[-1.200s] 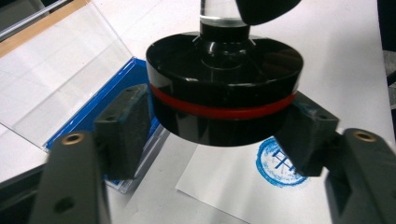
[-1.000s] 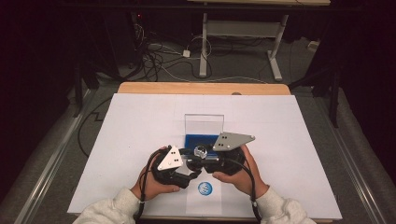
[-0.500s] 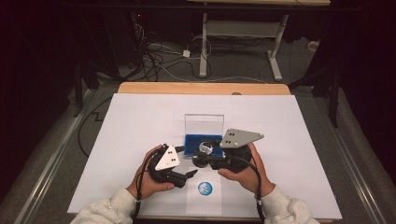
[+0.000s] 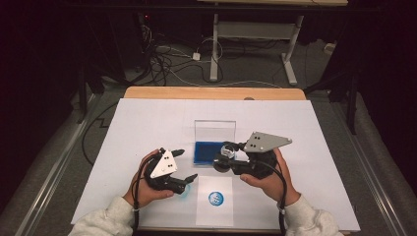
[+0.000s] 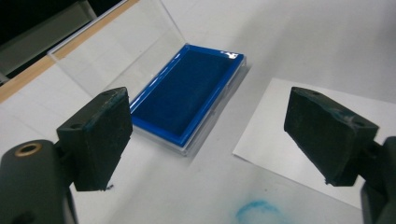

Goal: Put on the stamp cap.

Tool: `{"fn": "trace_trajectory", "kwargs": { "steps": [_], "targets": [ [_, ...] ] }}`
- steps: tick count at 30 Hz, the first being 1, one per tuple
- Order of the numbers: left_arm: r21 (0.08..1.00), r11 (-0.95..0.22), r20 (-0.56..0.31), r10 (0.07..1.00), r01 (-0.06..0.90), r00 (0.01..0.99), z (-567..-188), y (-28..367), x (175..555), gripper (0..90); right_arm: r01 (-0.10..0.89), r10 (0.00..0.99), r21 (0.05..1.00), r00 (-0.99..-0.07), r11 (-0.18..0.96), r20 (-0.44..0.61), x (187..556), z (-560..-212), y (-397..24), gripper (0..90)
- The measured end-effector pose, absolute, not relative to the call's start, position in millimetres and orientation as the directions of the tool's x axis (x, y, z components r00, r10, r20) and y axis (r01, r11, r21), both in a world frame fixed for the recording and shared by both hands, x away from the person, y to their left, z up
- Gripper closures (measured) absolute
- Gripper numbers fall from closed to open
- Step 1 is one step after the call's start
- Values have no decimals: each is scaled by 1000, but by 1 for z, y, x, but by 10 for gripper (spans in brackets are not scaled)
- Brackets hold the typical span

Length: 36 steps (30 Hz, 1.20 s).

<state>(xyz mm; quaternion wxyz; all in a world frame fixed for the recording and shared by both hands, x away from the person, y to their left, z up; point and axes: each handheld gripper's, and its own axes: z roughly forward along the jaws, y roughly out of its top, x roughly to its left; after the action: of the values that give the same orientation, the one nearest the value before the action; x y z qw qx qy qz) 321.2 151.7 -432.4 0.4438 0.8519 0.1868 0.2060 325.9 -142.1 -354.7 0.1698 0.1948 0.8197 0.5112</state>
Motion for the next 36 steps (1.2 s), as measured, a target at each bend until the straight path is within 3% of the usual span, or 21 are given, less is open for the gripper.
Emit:
{"fn": "trace_trajectory", "kwargs": {
  "steps": [12,36],
  "targets": [
    [812,-562,223,545,156,808,-438,179,315,148,156,519,894,-850,419,-95,324,-355,-159,563],
    [820,-509,142,622,260,770,-454,223,296,149,204,609,877,-784,435,-120,332,-362,-188,562]
  ]
}}
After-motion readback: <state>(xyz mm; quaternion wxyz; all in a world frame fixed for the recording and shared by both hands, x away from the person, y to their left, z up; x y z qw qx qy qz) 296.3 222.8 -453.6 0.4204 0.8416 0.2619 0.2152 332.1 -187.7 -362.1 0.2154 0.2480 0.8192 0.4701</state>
